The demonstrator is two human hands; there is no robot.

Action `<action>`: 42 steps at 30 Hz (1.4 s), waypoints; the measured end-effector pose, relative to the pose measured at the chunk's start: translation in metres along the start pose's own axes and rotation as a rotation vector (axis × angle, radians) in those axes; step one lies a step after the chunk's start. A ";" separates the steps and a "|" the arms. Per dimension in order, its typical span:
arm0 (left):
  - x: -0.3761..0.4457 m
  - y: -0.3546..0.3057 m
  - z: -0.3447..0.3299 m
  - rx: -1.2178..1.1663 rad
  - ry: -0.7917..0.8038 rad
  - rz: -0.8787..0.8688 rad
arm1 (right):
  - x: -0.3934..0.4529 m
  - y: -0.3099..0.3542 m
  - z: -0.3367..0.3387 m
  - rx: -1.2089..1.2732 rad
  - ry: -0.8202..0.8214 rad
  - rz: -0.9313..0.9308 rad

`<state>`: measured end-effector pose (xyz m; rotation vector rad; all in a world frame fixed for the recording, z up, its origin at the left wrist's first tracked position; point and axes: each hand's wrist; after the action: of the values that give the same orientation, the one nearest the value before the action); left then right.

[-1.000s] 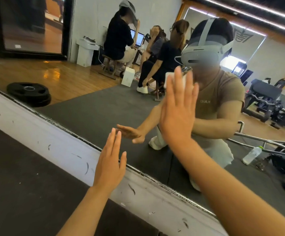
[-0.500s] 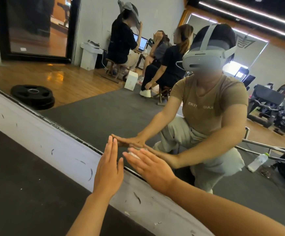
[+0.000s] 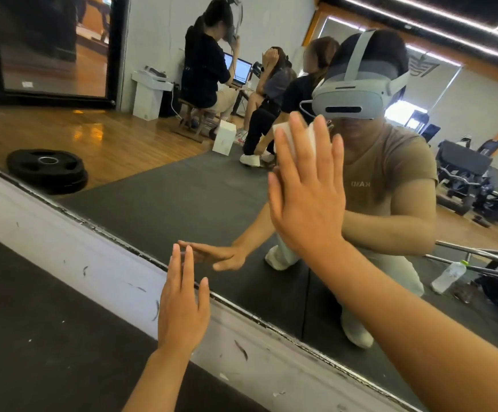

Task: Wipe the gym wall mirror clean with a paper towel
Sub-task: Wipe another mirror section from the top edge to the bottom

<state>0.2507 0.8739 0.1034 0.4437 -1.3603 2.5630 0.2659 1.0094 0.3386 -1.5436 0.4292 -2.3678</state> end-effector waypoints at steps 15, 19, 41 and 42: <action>0.004 0.015 0.009 0.077 0.052 -0.094 | -0.149 0.074 -0.064 -0.017 0.648 0.412; 0.003 0.005 0.017 0.087 0.102 -0.048 | -0.145 0.060 -0.054 -0.041 0.677 0.540; -0.007 -0.108 0.130 0.189 0.141 -0.196 | -0.062 -0.034 0.032 0.301 0.353 0.510; -0.008 -0.113 0.135 0.201 0.151 -0.195 | -0.060 -0.034 0.036 0.319 0.349 0.487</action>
<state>0.3161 0.8236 0.2594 0.3850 -0.9642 2.5222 0.3202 1.0607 0.3162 -0.7794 0.4160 -2.1748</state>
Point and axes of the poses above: each hand's wrist, its own x-axis towards the middle knuckle, its own z-axis out of the back of the hand, y = z × x, and after that the axes turned 8 degrees about x, right-handed
